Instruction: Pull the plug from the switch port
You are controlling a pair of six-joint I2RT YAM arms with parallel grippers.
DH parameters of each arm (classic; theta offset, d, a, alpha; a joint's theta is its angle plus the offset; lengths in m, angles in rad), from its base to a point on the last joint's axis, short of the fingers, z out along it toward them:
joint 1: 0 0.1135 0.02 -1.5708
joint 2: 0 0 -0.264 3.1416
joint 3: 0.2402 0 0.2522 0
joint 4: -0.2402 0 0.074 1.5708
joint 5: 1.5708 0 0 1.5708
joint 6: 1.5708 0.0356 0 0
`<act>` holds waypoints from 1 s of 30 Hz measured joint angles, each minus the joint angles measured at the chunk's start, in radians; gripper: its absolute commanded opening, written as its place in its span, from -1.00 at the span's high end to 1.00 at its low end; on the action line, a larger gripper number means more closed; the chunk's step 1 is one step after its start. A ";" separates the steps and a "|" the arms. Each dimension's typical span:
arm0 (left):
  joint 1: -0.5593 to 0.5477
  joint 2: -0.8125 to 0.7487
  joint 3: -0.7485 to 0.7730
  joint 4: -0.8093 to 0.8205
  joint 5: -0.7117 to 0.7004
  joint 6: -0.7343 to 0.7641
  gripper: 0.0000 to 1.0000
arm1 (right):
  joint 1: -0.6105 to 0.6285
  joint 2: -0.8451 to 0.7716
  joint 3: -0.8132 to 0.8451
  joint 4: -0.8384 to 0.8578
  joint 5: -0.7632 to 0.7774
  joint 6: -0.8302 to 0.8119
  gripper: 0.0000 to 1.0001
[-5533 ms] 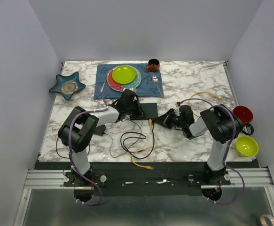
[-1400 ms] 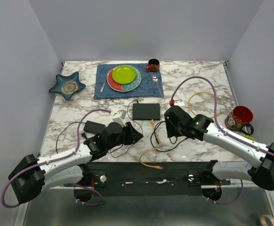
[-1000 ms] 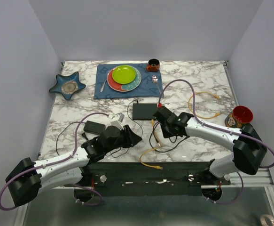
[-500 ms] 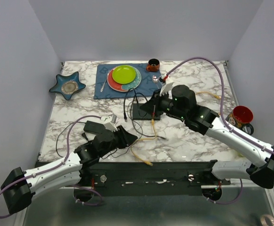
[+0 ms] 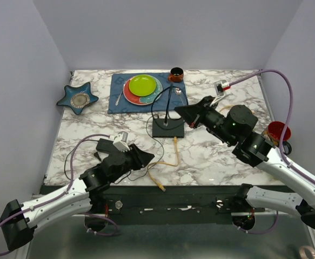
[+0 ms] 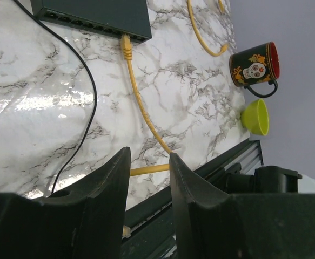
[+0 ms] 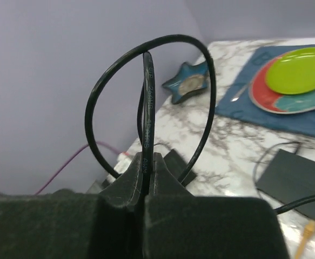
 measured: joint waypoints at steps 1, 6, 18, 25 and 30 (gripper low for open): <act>0.000 -0.008 0.000 -0.004 -0.003 0.000 0.14 | 0.000 -0.005 0.008 -0.030 0.079 -0.007 0.99; -0.001 -0.014 0.000 -0.032 -0.019 -0.010 0.14 | -0.084 0.047 0.129 -0.251 0.483 -0.008 0.99; -0.001 0.064 0.004 -0.108 -0.031 -0.034 0.14 | -0.669 0.316 0.137 -0.547 0.449 0.097 -0.04; -0.001 0.037 0.009 -0.156 -0.056 -0.046 -0.73 | -0.705 0.328 -0.016 -0.491 0.290 0.092 -0.68; -0.001 0.051 0.014 -0.180 -0.085 -0.060 -0.87 | -0.666 0.210 -0.043 -0.410 0.172 0.082 -0.70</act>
